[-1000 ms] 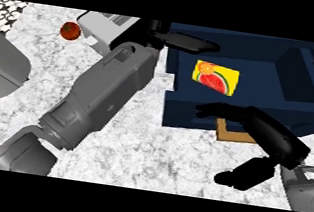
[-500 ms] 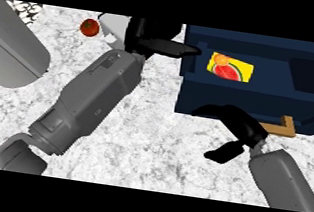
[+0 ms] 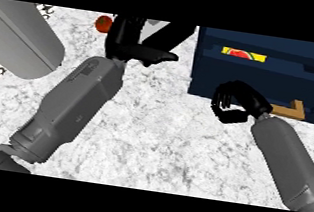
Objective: Pick up the cup, place it into the drawer and close the drawer
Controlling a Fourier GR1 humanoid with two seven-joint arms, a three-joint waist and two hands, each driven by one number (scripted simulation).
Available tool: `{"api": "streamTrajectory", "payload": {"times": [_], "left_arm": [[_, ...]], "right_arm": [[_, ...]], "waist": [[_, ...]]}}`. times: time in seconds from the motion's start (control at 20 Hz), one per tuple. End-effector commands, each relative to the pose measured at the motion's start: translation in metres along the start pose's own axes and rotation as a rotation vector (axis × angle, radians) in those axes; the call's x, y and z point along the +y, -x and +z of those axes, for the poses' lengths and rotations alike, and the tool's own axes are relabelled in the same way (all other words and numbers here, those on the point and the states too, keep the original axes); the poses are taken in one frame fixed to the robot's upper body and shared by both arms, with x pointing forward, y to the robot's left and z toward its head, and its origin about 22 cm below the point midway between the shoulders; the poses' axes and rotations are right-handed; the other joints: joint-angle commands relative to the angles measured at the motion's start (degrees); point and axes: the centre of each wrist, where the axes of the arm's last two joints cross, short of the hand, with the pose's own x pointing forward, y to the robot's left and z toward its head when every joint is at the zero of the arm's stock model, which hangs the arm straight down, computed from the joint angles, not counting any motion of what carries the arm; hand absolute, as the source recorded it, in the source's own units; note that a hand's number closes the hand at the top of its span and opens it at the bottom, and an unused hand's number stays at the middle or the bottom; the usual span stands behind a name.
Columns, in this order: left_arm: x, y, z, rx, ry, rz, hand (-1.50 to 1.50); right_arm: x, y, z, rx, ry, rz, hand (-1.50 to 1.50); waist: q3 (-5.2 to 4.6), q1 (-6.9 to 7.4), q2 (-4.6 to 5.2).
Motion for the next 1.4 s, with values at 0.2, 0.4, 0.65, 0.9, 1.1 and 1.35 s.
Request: {"api": "streamTrajectory", "payload": {"times": [0.2,0.4,0.65,0.9,1.1,1.35], "left_arm": [[0.028,0.004,0.02,0.026,0.037,0.017,-1.5],[0.026,-0.008,0.01,0.005,0.041,0.005,-1.5],[0.049,-0.011,0.016,0.003,0.057,0.003,-1.5],[0.046,-0.009,0.019,0.018,0.089,0.027,-1.5],[0.04,-0.005,0.023,0.025,0.092,0.05,-1.5],[0.049,-0.003,0.028,0.019,0.091,0.06,-1.5]], "right_arm": [[-0.089,0.007,0.001,-0.013,0.242,-0.055,1.5],[-0.1,-0.003,-0.007,0.022,0.302,-0.09,1.5],[-0.129,0.001,0.011,0.009,0.34,-0.107,1.5],[-0.144,-0.004,0.016,-0.016,0.338,-0.127,1.5],[-0.149,-0.005,0.021,-0.037,0.33,-0.15,1.5],[-0.153,0.004,0.033,-0.042,0.326,-0.167,1.5]], "waist": [[0.14,2.95,0.82],[0.15,3.79,1.23],[0.06,4.85,1.68],[0.01,6.14,1.89],[0.0,6.53,1.96],[-0.01,6.75,1.99]]}}
